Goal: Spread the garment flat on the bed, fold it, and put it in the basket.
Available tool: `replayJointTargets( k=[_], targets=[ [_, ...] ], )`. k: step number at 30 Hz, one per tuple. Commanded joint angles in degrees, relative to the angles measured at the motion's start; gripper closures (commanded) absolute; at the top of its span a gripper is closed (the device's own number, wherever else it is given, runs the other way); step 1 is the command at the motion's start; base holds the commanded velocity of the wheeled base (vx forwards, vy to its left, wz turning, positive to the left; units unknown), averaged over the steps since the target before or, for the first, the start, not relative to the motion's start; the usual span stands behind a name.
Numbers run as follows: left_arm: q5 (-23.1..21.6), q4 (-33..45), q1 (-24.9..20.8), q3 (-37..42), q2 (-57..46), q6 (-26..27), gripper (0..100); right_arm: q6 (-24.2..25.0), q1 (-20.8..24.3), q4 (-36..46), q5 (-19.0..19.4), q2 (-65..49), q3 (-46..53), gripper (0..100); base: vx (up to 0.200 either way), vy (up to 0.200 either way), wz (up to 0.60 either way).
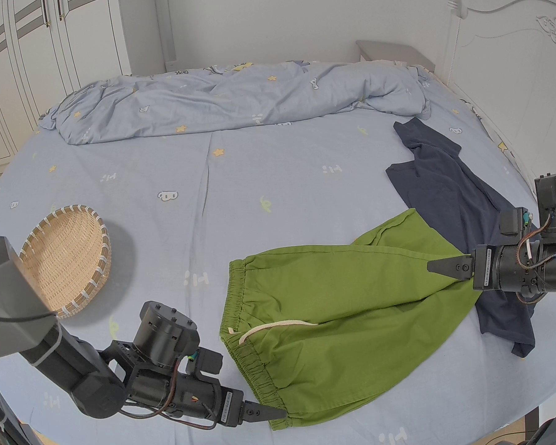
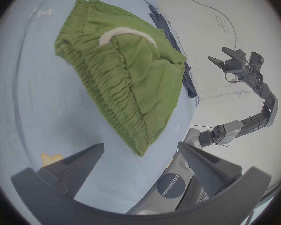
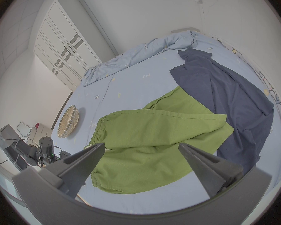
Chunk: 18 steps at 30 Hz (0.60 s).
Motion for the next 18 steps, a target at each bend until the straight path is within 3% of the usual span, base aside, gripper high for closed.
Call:
replayJointTargets(
  k=[1,9,10,18],
  targets=[
    [0.20,-0.06,-0.46,-2.09,2.79,-0.12,0,0.02,-0.09,-0.08,-0.01,-0.35,0.14,0,0.000,0.000,0.00],
    [0.20,-0.06,-0.90,-4.20,4.73,-0.91,0,0.02,-0.09,0.01,-0.01,-1.05,0.14,0,0.000,0.000,0.00],
    [0.20,-0.06,-0.90,-4.38,4.81,-0.91,100,0.02,-0.18,0.01,-0.01,-1.14,0.23,0,0.000,0.000,0.00],
    [0.02,-0.06,-0.99,-4.55,5.08,-0.82,100,0.02,-0.09,0.01,-0.01,-1.14,0.49,0,0.000,0.000,0.00]
  ],
)
